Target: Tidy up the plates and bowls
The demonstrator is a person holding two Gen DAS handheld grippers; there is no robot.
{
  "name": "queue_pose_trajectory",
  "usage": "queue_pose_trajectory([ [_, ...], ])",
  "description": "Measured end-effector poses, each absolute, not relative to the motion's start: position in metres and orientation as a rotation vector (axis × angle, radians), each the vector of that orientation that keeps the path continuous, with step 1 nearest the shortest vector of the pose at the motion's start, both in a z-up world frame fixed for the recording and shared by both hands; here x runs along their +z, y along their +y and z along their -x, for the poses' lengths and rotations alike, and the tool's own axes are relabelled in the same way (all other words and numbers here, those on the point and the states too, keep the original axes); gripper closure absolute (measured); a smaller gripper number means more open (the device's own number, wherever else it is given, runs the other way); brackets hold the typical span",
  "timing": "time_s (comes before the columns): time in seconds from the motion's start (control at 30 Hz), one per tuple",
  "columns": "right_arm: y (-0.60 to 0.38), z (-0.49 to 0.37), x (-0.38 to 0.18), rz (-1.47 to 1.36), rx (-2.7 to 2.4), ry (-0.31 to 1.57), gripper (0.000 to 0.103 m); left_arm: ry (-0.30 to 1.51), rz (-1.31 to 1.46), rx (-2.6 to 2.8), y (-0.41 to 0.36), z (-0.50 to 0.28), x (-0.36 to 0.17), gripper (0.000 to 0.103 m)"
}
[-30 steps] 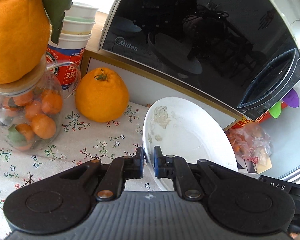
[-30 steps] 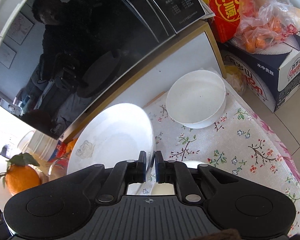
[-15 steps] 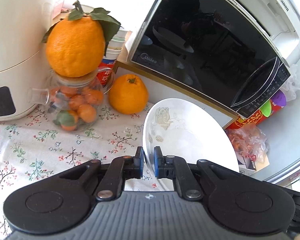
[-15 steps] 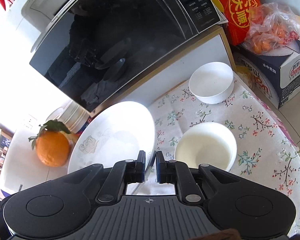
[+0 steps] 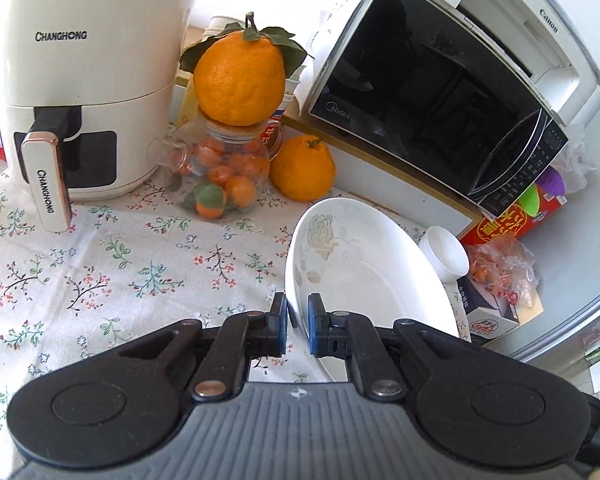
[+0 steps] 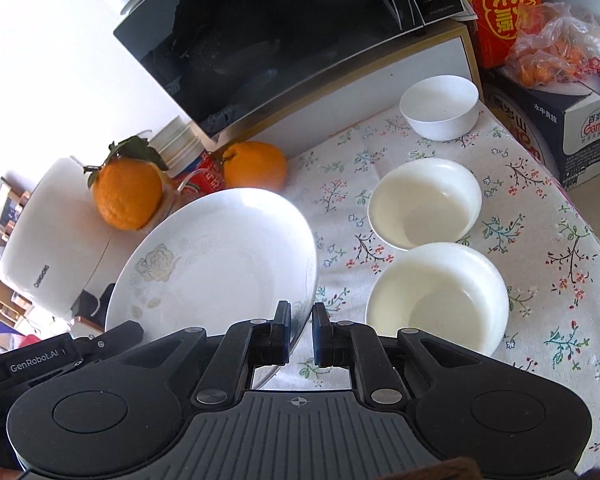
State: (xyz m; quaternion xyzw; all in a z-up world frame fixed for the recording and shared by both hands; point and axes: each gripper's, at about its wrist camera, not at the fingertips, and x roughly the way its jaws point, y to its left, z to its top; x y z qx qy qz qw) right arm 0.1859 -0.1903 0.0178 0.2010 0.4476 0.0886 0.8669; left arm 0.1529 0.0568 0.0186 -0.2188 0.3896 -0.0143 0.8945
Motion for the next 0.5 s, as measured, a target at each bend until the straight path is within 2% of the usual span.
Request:
queue_pose_trajectory([
  [0.5,-0.165,-0.13,-0.012,-0.337,0.248,1.018,0.091,0.845,0.439,0.009,0.075,-0.094,-0.008,0.094],
])
